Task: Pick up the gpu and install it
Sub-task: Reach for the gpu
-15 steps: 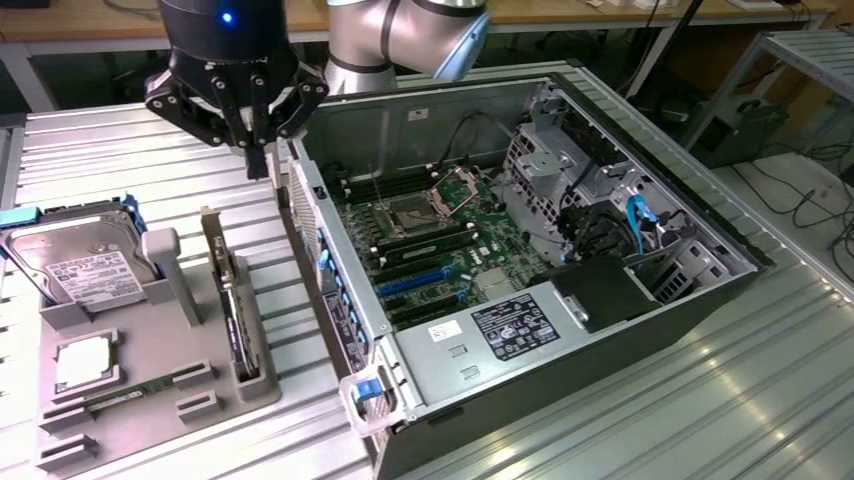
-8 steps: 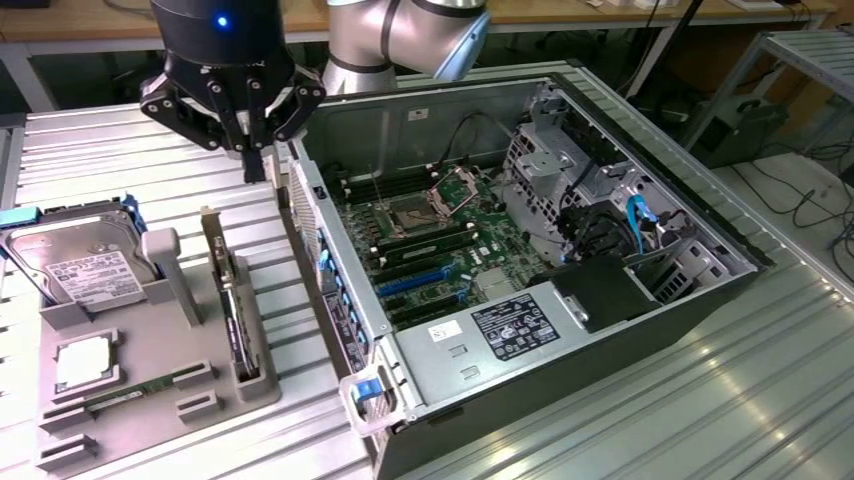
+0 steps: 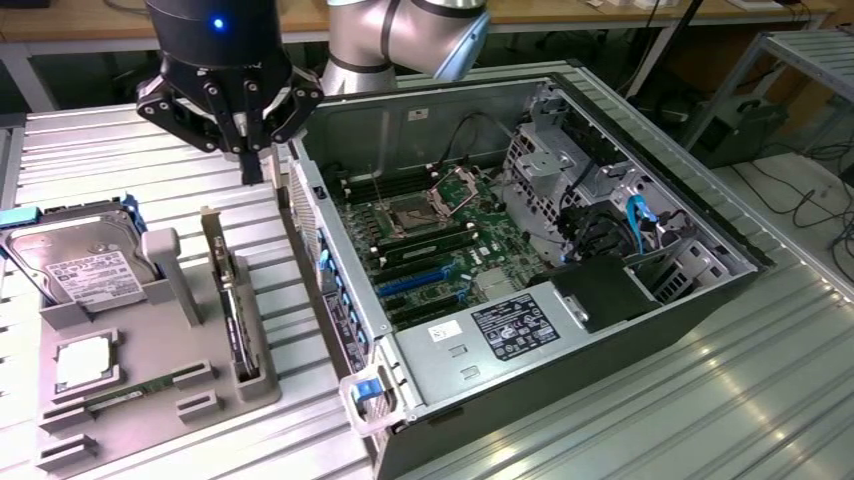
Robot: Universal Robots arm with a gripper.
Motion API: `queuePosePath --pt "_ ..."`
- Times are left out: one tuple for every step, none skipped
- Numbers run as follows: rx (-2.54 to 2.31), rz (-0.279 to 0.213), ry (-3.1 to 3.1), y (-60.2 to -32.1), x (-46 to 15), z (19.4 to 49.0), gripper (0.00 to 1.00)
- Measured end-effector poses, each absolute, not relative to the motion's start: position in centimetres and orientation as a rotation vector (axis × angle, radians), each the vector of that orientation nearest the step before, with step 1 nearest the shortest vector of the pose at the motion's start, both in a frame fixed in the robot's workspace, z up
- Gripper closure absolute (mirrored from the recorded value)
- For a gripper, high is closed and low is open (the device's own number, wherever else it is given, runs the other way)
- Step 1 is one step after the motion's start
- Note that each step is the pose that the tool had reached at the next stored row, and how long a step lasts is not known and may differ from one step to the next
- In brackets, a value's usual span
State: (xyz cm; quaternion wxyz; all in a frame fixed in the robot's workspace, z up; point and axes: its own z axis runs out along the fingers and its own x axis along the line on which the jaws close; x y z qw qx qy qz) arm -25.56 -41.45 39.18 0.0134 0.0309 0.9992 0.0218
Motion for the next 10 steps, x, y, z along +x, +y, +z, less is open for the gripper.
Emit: queuePosePath --pt "0.096 0.068 3.112 -41.6 -25.7 39.2 0.89" --pt "0.096 0.068 3.112 -41.7 -25.8 39.1 0.89" --pt "0.096 0.068 3.113 -41.7 -26.0 39.1 0.89" --pt "0.096 0.068 3.112 -41.8 -26.2 39.1 0.89" --pt "0.095 0.068 3.113 -41.9 -26.5 39.1 0.89" --pt "0.095 0.068 3.112 -42.0 -26.7 39.1 0.89" --pt "0.095 0.068 3.113 -42.1 -27.0 39.1 0.89" --pt "0.094 0.068 3.113 -42.1 -27.2 39.1 0.89" --pt "0.093 0.068 3.113 -42.2 -27.4 39.0 0.89" --pt "0.091 0.068 3.113 -42.3 -27.7 39.0 0.89"
